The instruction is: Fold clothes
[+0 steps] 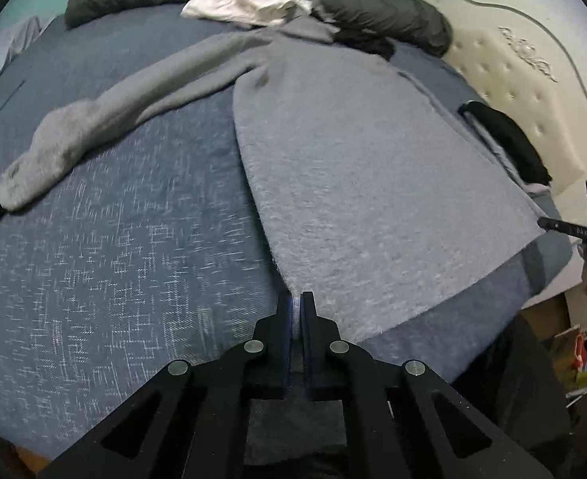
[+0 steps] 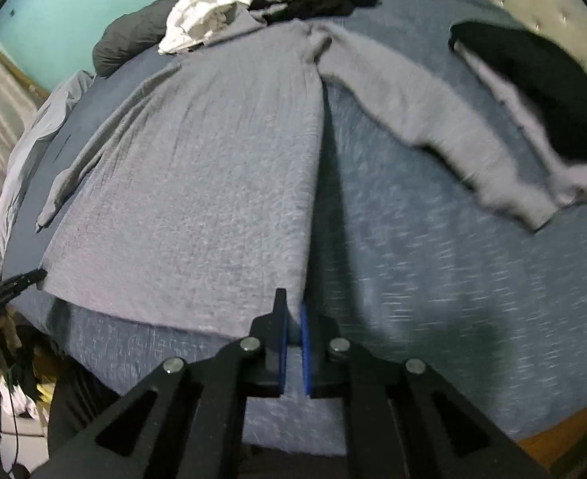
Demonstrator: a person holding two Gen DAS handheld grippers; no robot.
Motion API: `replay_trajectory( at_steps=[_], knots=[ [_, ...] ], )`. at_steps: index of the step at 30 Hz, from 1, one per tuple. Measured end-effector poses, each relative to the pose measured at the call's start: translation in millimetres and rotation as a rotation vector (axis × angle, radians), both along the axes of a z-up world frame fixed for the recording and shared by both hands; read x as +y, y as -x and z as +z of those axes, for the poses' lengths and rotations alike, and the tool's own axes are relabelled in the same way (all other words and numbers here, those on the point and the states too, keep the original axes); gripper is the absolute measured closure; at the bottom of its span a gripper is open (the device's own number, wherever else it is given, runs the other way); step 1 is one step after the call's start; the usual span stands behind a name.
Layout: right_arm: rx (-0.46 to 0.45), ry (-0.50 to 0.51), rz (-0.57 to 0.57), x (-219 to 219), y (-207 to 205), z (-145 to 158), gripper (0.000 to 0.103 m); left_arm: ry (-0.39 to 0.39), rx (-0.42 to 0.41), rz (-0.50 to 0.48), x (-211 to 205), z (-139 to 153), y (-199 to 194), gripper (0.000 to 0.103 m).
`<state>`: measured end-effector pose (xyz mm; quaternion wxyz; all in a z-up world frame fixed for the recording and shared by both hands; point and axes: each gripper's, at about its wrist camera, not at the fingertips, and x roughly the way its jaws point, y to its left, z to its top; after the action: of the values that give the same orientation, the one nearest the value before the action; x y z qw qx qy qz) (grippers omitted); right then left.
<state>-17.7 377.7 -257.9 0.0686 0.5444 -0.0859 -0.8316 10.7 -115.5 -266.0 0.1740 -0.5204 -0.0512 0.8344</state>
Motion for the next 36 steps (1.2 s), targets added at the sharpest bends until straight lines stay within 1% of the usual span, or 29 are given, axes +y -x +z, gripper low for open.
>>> replay_trajectory(
  at_steps=[2, 4, 5, 7, 10, 13, 15, 17, 19, 20, 21, 23, 24, 25, 26, 27, 29, 30, 31, 32, 33, 34, 36],
  knots=[
    [0.003, -0.045, 0.03, 3.2, -7.3, 9.9, 0.098, 0.006, 0.004, -0.02, 4.1, 2.9, -6.5, 0.099],
    [-0.008, -0.045, 0.04, 5.0, -13.4, 9.1, 0.098, 0.028, 0.004, -0.037, 6.9, 0.7, -11.1, 0.099],
    [-0.016, -0.049, 0.046, 5.6, -17.0, 5.9, 0.098, 0.032, -0.009, -0.032, 6.2, -5.9, -10.2, 0.099],
    [-0.037, -0.066, 0.048, 0.2, -21.6, -10.9, 0.098, 0.038, -0.038, -0.022, 4.3, -20.1, -7.8, 0.099],
    [-0.073, -0.053, 0.035, -5.2, -27.3, -41.1, 0.098, 0.049, -0.07, -0.003, -1.9, -38.4, -8.9, 0.099],
    [-0.084, -0.072, 0.029, -6.5, -30.3, -56.1, 0.098, 0.051, -0.086, 0.008, -5.7, -48.3, -9.1, 0.099],
    [-0.075, -0.051, 0.016, -2.7, -30.6, -58.4, 0.098, 0.043, -0.085, 0.017, -6.0, -48.6, -7.6, 0.099],
    [-0.043, 0.002, 0.008, 2.2, -30.1, -55.0, 0.097, 0.032, -0.083, 0.025, -5.9, -46.6, -5.6, 0.097],
    [-0.006, 0.036, -0.011, 9.9, -31.1, -46.5, 0.088, 0.021, -0.081, 0.034, -5.8, -44.5, -3.6, 0.095],
    [0.01, 0.046, -0.026, 14.6, -32.0, -42.2, 0.08, 0.015, -0.08, 0.038, -5.8, -43.5, -2.6, 0.094],
    [0.025, 0.053, -0.043, 19.5, -33.0, -37.9, 0.069, 0.009, -0.079, 0.043, -5.8, -42.5, -1.7, 0.093],
    [0.037, 0.078, -0.078, 29.8, -33.9, -34.5, 0.051, 0.006, -0.078, 0.043, -3.3, -41.4, 2.0, 0.088],
    [0.041, 0.092, -0.096, 35.0, -34.2, -33.3, 0.051, 0.009, -0.078, 0.039, -0.6, -41.5, 4.7, 0.087],
    [0.033, 0.104, -0.11, 36.7, -35.6, -33.9, 0.051, 0.004, -0.091, 0.042, -0.3, -46.1, 7.0, 0.083],
    [0.022, 0.115, -0.121, 37.6, -35.9, -36.4, 0.051, -0.002, -0.106, 0.045, -0.2, -51.1, 9.1, 0.075],
    [0.015, 0.131, -0.124, 37.8, -34.7, -39.2, 0.051, -0.008, -0.12, 0.048, -0.2, -56.2, 11.3, 0.073],
    [-0.001, 0.163, -0.123, 35.7, -32.1, -45.4, 0.051, -0.02, -0.149, 0.055, 0.0, -66.3, 15.6, 0.072],
    [-0.01, 0.161, -0.116, 32.2, -30.8, -48.1, 0.051, -0.021, -0.153, 0.053, 0.3, -68.0, 13.4, 0.072],
    [-0.02, 0.155, -0.109, 28.2, -29.4, -50.4, 0.051, -0.021, -0.156, 0.051, 0.6, -69.5, 10.8, 0.073],
    [-0.029, 0.148, -0.102, 24.3, -27.9, -52.7, 0.051, -0.022, -0.153, 0.047, -0.1, -68.5, 9.4, 0.082],
    [-0.037, 0.144, -0.097, 21.6, -26.8, -55.2, 0.052, -0.023, -0.149, 0.044, -0.9, -67.3, 8.2, 0.089],
    [-0.045, 0.14, -0.092, 19.3, -25.9, -57.9, 0.055, -0.024, -0.145, 0.04, -1.6, -66.1, 7.0, 0.094],
    [-0.052, 0.134, -0.077, 14.5, -24.6, -59.9, 0.087, -0.024, -0.131, 0.034, -3.5, -60.8, 3.9, 0.096]
  ],
)
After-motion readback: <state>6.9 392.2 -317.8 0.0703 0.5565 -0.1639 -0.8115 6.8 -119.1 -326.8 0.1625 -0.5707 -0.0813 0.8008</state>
